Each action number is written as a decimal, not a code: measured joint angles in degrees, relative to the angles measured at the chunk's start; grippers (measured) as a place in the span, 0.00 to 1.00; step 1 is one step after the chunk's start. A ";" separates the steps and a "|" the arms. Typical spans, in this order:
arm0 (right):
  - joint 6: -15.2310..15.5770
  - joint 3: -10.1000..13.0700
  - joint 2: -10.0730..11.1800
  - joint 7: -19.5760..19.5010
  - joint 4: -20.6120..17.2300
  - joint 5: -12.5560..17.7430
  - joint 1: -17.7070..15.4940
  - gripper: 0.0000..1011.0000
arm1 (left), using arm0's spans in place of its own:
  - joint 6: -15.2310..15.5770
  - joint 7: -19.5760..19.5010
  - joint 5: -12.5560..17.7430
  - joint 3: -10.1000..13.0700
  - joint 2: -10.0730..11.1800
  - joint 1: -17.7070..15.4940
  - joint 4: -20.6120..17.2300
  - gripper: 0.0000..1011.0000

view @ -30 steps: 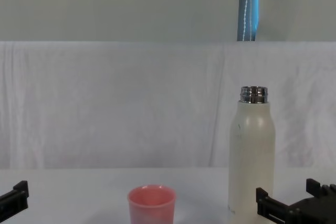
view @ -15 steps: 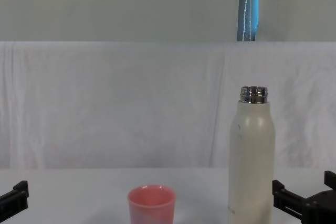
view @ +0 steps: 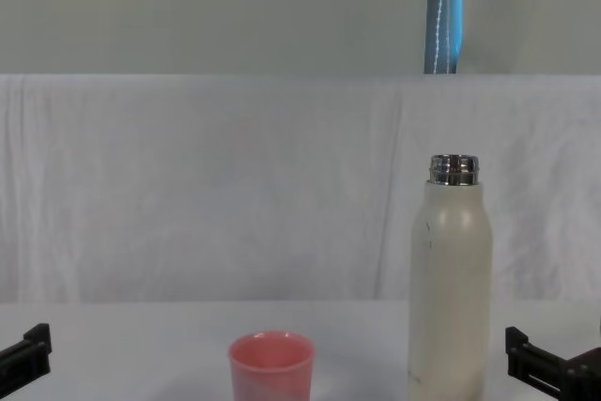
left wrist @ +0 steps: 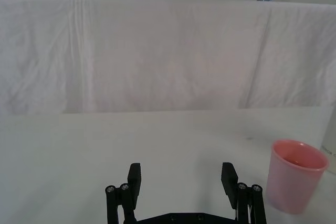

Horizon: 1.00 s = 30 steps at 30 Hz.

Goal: Grasp the thermos with one hand and pour water into the cup lid.

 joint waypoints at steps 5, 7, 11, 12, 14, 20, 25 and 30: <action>-0.22 -0.27 -0.18 0.49 -0.31 -0.01 -0.30 0.99 | 0.00 0.00 0.00 0.00 0.00 0.00 0.00 0.99; -0.32 -0.47 -0.23 0.73 -0.35 -0.01 -0.36 0.99 | 0.00 0.00 0.00 0.00 0.00 0.00 0.00 0.99; -0.39 -0.72 -0.28 0.97 -0.35 -0.01 -0.39 0.99 | 0.00 0.00 0.00 0.00 0.00 0.00 0.00 0.99; -0.38 -0.80 -0.30 1.06 -0.35 0.00 -0.39 0.99 | 0.00 0.00 0.00 0.00 0.00 0.00 0.00 0.99; -0.32 -0.89 -0.33 1.20 -0.35 0.00 -0.39 0.99 | 0.00 0.00 0.00 0.00 0.00 0.00 0.00 0.99; 0.40 -1.16 -0.31 1.73 -0.32 0.27 -0.38 0.99 | 0.00 0.00 0.00 0.00 0.00 0.00 0.00 0.99; 0.48 -1.17 -0.29 1.76 -0.29 0.33 -0.36 0.99 | 0.00 0.00 0.00 0.00 0.00 0.00 0.00 0.99; 0.42 -1.17 -0.28 1.76 -0.27 0.33 -0.34 0.99 | 0.00 0.00 0.00 0.00 0.00 0.00 0.00 0.99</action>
